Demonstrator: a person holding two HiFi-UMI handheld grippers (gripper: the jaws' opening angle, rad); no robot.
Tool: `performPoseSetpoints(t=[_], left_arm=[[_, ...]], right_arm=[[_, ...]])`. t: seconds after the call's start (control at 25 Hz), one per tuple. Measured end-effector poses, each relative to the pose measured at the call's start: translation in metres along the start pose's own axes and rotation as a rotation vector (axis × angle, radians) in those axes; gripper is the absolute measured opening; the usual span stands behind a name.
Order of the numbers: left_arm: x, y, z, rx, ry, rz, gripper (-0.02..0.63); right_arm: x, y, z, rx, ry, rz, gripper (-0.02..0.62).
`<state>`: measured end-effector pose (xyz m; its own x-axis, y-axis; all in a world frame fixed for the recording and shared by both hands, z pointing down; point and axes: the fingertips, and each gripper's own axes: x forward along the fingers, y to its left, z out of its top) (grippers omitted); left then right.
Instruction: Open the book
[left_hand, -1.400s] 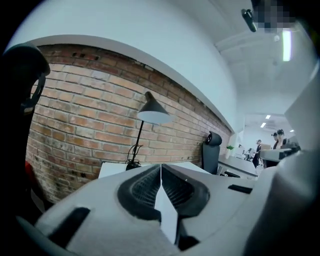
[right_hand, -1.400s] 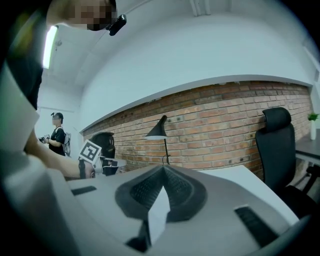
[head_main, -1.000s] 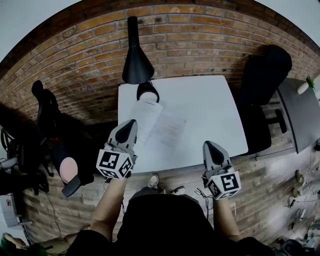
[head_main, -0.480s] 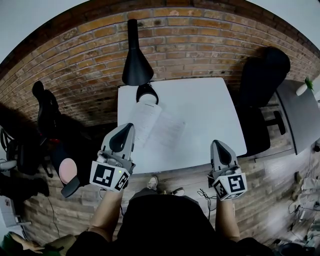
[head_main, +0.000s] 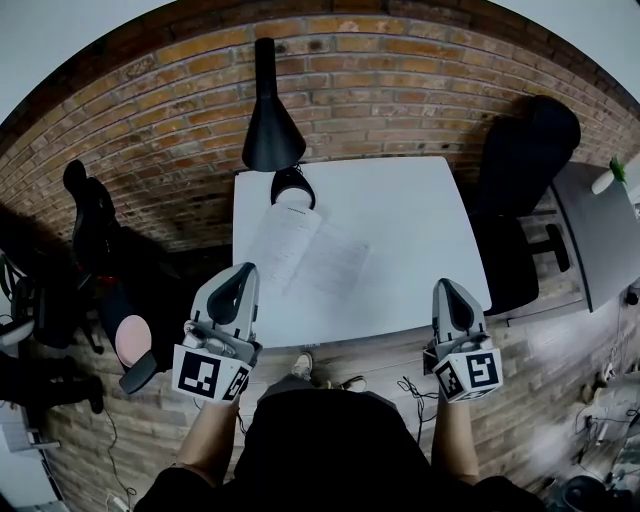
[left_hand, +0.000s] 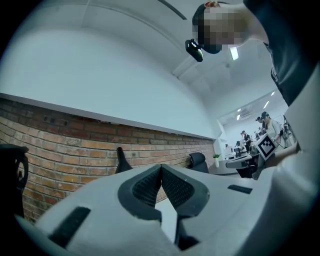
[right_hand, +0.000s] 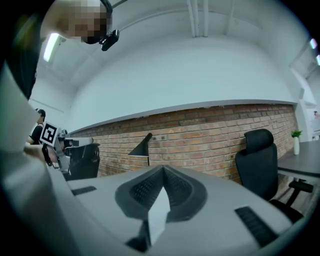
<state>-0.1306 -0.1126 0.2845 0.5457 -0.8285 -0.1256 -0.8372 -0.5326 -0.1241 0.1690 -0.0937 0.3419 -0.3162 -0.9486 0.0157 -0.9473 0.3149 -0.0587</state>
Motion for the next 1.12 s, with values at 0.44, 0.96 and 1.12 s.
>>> performPoseSetpoints(t=[0.44,0.96,1.12], left_arm=[[-0.005,-0.005,-0.001,0.001,-0.027,0.000,0.025],[0.004,-0.001,-0.002,-0.003,-0.031,-0.037,0.024],[0.007,-0.001,-0.003,0.001,-0.034,-0.050,0.025]], right_arm=[[-0.009,-0.013,0.008,-0.024,-0.014,-0.046,0.011],[-0.013,-0.012,0.011,-0.046,-0.025,-0.092,0.011],[-0.013,-0.012,0.011,-0.046,-0.029,-0.104,0.011]])
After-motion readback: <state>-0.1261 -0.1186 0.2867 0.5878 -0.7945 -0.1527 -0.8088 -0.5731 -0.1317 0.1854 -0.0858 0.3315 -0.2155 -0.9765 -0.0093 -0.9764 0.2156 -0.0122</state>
